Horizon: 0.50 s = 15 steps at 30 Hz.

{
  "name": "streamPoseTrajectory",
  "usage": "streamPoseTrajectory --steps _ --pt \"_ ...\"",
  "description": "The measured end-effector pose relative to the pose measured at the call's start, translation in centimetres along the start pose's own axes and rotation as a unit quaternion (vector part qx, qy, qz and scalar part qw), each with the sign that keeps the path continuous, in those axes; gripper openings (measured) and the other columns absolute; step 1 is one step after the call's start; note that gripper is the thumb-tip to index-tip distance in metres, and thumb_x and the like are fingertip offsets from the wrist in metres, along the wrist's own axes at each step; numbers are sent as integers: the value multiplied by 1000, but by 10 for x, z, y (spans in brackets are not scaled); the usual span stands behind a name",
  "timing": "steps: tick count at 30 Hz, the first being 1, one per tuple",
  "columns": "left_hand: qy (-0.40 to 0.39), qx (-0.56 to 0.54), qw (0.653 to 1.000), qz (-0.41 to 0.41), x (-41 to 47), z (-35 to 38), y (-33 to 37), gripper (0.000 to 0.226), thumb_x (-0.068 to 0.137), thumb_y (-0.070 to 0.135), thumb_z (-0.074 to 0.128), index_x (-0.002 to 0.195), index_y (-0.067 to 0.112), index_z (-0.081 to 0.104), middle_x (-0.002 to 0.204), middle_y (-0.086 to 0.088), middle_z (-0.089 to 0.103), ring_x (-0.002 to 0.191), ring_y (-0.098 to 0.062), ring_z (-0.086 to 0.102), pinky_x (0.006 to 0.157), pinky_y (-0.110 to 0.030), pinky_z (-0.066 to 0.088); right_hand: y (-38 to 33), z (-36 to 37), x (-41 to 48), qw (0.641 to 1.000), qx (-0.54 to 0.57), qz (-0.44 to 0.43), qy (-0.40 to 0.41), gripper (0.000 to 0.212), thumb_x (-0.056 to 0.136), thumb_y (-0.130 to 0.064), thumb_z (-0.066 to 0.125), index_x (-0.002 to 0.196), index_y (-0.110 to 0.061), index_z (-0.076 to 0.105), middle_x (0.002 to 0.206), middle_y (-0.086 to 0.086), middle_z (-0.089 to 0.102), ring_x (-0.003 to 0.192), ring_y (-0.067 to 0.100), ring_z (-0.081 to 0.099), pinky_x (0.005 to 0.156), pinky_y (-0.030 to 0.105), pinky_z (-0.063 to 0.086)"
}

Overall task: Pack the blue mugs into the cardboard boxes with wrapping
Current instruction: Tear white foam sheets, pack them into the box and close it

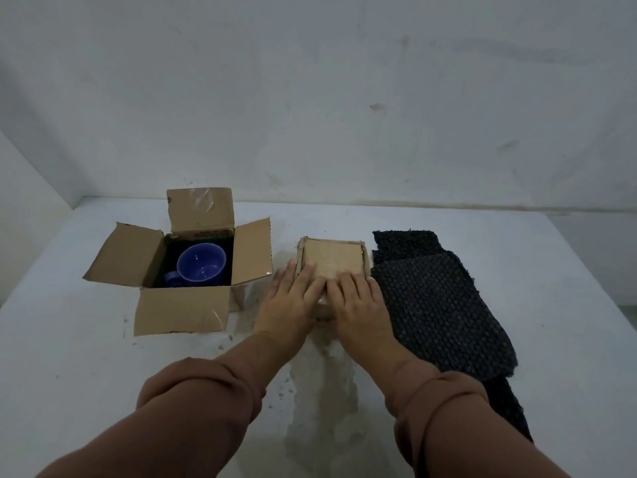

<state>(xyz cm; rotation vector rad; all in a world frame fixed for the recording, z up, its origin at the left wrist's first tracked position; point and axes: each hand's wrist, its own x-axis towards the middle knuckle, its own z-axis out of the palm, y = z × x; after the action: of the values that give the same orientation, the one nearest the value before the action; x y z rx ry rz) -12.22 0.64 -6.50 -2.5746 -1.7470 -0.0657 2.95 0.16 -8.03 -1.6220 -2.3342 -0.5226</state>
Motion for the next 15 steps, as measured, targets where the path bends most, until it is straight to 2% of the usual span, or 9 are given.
streamPoseTrajectory --steps 3,8,12,15 --pt "19 1 1000 11 -1 3 1 88 47 39 90 124 17 51 134 -14 57 126 -41 50 105 -48 27 5 1 -4 999 -6 -23 22 36 82 -23 46 116 -13 53 113 12 65 102 31 62 92 43 49" --pt "19 -11 1000 6 1 5 2 91 45 39 91 122 18 47 133 -16 58 126 -42 50 105 -50 27 2 6 -1 1000 -6 -1 -20 46 76 -32 65 115 -15 51 113 11 63 104 31 60 93 44 48" --pt "15 8 1000 4 -1 4 3 92 44 35 92 123 17 47 133 -16 57 126 -42 50 106 -51 27 4 0 -3 999 -14 -15 -33 39 82 -24 45 119 -13 52 117 13 63 108 32 60 95 44 47" --pt "0 21 1000 -11 -3 -2 3 88 48 27 91 125 18 50 135 -14 56 127 -43 48 105 -55 24 7 -8 -6 999 18 -20 -47 44 81 -20 42 124 -14 50 121 12 62 112 31 59 97 43 47"
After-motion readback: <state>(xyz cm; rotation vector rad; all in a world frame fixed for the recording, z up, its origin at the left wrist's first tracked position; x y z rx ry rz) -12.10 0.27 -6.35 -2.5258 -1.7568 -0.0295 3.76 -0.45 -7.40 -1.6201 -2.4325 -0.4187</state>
